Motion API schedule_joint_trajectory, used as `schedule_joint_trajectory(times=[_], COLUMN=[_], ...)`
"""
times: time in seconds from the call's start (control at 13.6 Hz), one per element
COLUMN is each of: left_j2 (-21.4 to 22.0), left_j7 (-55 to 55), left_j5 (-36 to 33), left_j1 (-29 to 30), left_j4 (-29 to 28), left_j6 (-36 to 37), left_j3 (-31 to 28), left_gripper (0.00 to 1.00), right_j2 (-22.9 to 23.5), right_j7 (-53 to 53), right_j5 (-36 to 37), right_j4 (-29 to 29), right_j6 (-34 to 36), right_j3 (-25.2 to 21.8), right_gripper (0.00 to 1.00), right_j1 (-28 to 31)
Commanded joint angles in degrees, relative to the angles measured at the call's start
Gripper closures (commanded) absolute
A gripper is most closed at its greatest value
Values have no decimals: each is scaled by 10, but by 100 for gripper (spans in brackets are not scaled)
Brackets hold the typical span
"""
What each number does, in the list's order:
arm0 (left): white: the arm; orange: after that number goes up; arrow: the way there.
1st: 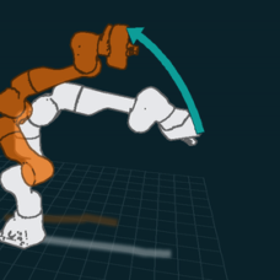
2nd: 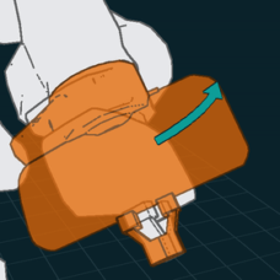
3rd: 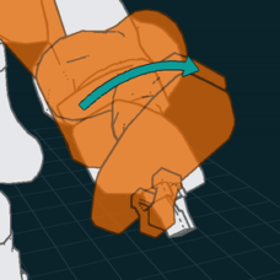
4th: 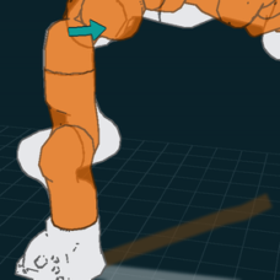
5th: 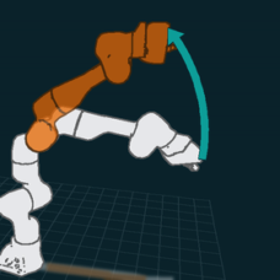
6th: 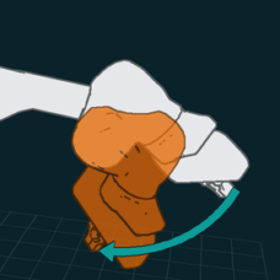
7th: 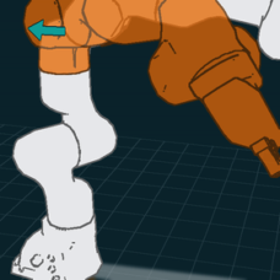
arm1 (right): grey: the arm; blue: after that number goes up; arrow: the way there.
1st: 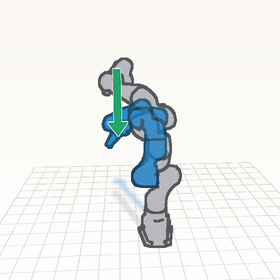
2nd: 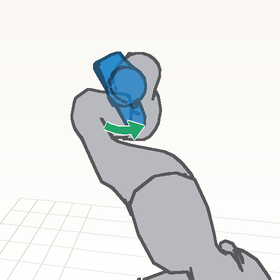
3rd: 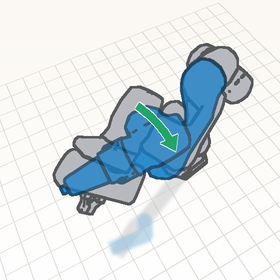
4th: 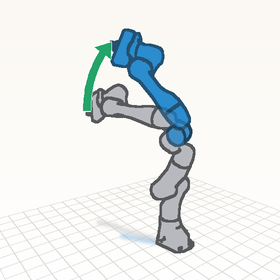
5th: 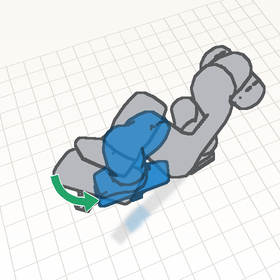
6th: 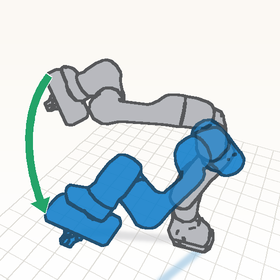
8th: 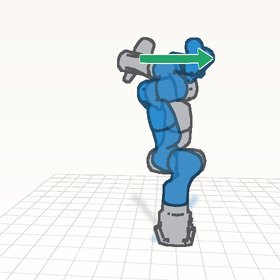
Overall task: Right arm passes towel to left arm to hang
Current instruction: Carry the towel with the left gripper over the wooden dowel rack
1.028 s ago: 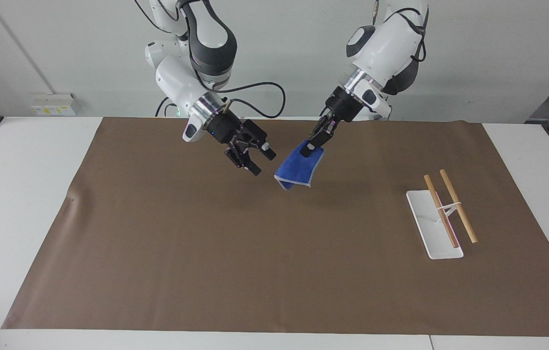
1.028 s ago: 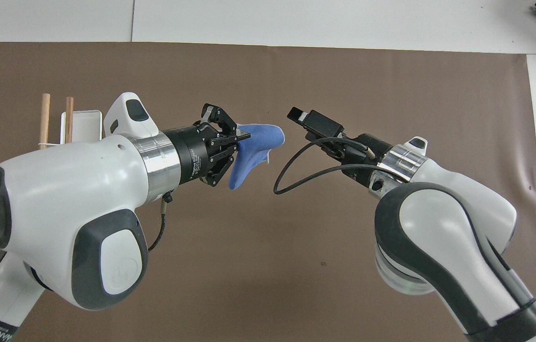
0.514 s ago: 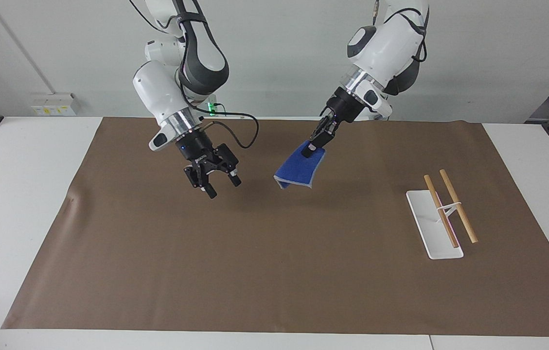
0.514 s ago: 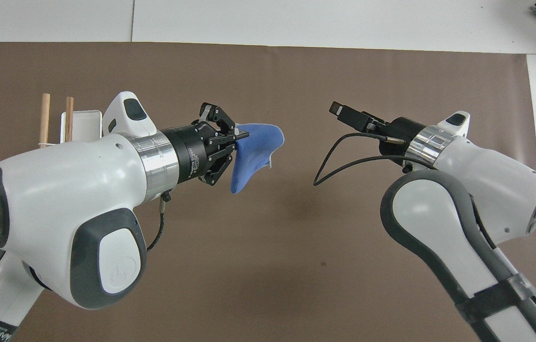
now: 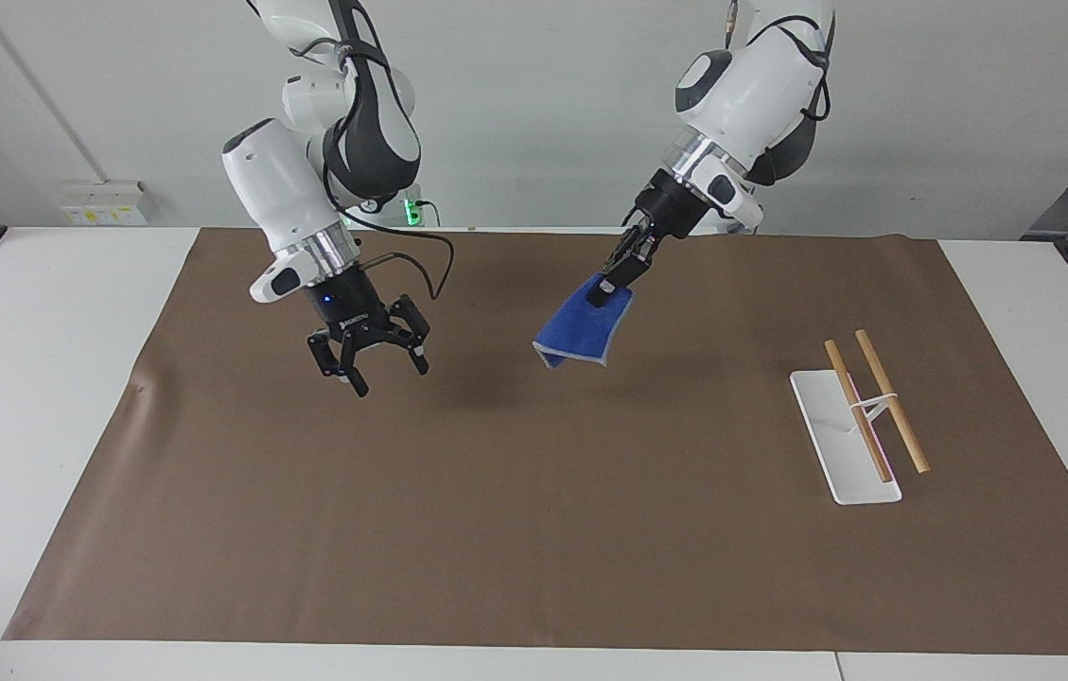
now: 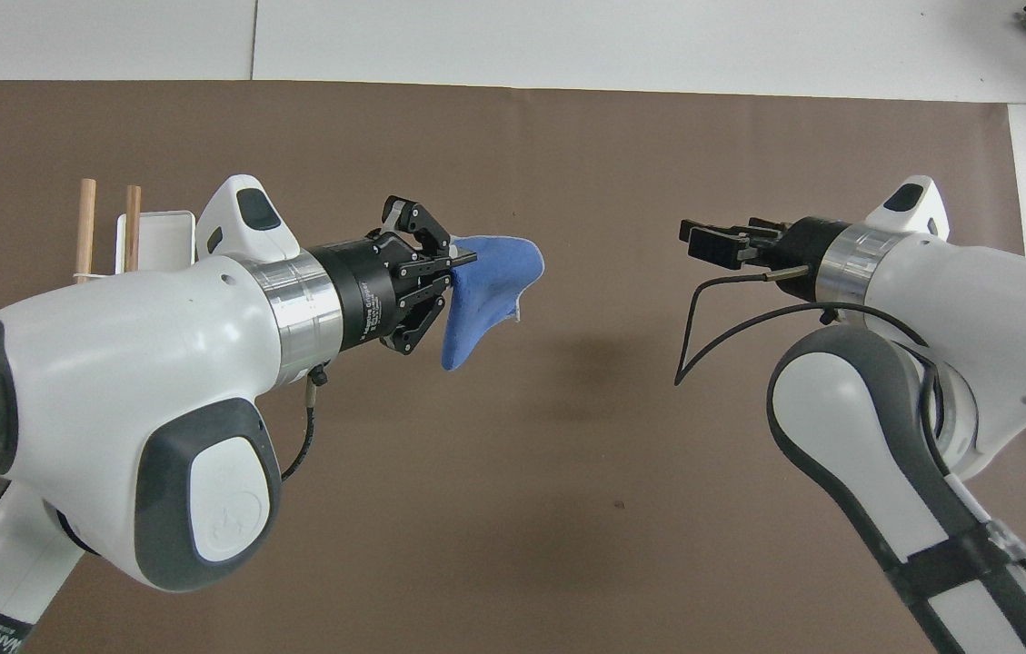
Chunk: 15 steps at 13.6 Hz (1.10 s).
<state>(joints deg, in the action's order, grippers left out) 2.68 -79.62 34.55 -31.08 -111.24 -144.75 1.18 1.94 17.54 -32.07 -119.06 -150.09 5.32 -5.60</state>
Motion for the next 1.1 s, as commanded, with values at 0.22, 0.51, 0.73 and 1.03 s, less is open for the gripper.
schedule_joint_trajectory(times=[0.22, 0.51, 0.73, 1.03], left_j2=[2, -4, -4, -3], left_j7=[-2, -1, -1, -1], left_j5=[9, -8, -84, -172], left_j1=[-3, 1, 2, 45], left_j4=[-1, -4, -8, -19], left_j6=[-10, -43, -47, -51], left_j3=[-1, -4, -5, -5], left_gripper=[100, 100, 100, 100], right_j2=[3, 3, -1, -3], right_j7=[-106, -171, -174, -174], right_j5=[190, 290, 305, 306], right_j4=[57, 137, 195, 282], right_j6=[111, 259, 361, 502], right_j3=[1, -13, -27, -75], right_gripper=[0, 0, 0, 0], right_j1=[31, 40, 51, 46])
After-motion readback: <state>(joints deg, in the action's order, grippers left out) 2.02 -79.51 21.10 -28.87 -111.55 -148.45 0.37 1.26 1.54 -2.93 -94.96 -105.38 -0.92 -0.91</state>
